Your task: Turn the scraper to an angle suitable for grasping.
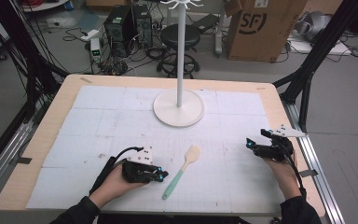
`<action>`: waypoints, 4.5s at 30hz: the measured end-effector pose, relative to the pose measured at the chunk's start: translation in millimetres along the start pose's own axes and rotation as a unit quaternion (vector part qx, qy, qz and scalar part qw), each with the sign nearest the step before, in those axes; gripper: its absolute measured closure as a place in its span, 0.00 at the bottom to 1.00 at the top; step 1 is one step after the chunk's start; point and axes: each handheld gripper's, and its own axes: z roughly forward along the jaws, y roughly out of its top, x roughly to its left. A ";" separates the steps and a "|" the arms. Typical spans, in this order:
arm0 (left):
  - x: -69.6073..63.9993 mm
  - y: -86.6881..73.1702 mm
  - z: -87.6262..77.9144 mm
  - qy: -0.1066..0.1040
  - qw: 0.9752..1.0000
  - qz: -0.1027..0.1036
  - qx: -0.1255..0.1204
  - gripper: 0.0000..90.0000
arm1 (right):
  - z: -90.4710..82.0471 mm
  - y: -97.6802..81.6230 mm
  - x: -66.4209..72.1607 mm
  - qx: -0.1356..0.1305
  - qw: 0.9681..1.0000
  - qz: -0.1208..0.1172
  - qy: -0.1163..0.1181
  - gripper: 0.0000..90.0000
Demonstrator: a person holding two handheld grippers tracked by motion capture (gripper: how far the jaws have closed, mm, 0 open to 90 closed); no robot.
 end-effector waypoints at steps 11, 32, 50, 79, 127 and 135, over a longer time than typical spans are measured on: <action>-4.0 1.9 1.9 -0.021 1.000 0.013 -0.002 1.00 | 0.5 -0.1 0.7 0.003 1.000 -0.003 -0.001 0.25; 19.6 -1.5 -46.5 0.135 0.986 -0.017 -0.098 0.46 | 2.1 3.0 18.3 -0.014 0.995 -0.040 0.087 0.66; 50.0 -28.9 -114.7 0.252 0.949 -0.076 -0.173 0.34 | 16.4 7.5 67.7 -0.030 0.968 -0.069 0.239 0.99; 60.6 -46.1 -141.7 0.292 0.936 -0.090 -0.176 0.35 | 70.3 11.5 235.1 0.097 0.857 -0.279 0.422 1.00; 63.3 -66.7 -167.4 0.342 0.918 -0.102 -0.173 0.34 | 52.3 76.3 122.1 -0.059 0.977 -0.066 0.195 0.44; 68.3 -84.0 -180.1 0.367 0.907 -0.118 -0.170 0.33 | 38.3 55.6 67.6 -0.090 0.984 0.002 0.155 0.29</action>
